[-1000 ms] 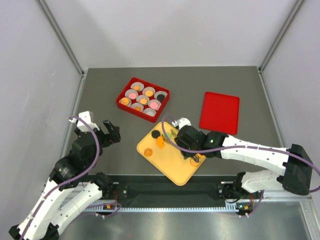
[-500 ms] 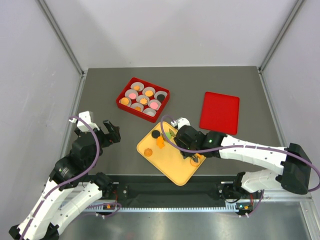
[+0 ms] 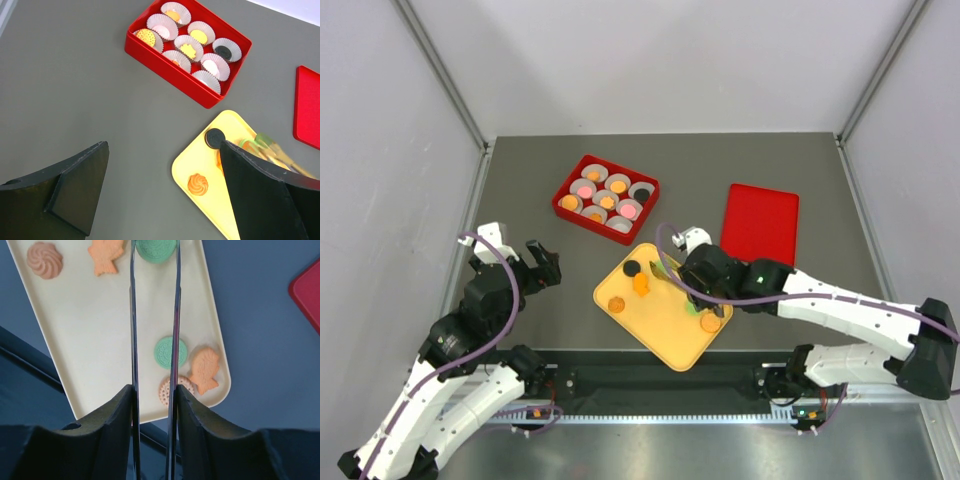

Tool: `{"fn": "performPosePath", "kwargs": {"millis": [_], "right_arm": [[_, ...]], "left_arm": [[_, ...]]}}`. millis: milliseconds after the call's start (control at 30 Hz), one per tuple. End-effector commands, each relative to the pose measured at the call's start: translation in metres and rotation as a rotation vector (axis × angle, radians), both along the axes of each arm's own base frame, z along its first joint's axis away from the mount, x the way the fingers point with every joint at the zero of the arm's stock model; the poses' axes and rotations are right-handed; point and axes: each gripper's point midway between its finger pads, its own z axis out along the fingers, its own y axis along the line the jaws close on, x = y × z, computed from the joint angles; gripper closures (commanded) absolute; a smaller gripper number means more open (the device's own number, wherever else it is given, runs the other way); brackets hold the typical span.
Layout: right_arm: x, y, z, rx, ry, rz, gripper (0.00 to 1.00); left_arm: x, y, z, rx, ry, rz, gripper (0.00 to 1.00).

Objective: Pack the cookies

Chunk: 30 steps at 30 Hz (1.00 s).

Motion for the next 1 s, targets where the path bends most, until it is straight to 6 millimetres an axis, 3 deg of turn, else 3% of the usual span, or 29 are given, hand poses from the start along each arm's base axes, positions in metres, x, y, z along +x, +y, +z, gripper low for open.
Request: {"fn": "performPosePath", "kwargs": {"millis": [0, 267, 533, 567, 600, 767, 967], "right_arm": [[0.015, 0.001, 0.043, 0.073, -0.087, -0.026, 0.63], [0.032, 0.009, 0.07, 0.107, -0.135, -0.027, 0.63], [0.084, 0.046, 0.119, 0.194, -0.213, -0.016, 0.63], [0.091, 0.052, 0.112, 0.173, -0.2, -0.013, 0.63], [0.1, 0.059, 0.122, 0.189, -0.216, -0.008, 0.63], [0.125, 0.084, 0.114, 0.173, -0.197, 0.014, 0.64], [0.144, 0.109, 0.086, 0.131, -0.151, 0.037, 0.64]], "left_arm": [[0.0, -0.001, 0.003, -0.008, -0.01, -0.004, 0.03], [0.0, -0.001, 0.003, -0.009, -0.011, -0.004, 0.03], [0.0, -0.001, 0.003, -0.007, -0.012, -0.003, 0.03], [0.0, -0.001, 0.003, -0.008, -0.011, -0.002, 0.04], [0.0, -0.001, 0.004, -0.009, -0.013, -0.002, 0.03], [0.0, 0.0, 0.004, -0.013, -0.017, 0.001, 0.03], [0.0, 0.001, 0.004, -0.009, -0.017, 0.005, 0.03]]}}
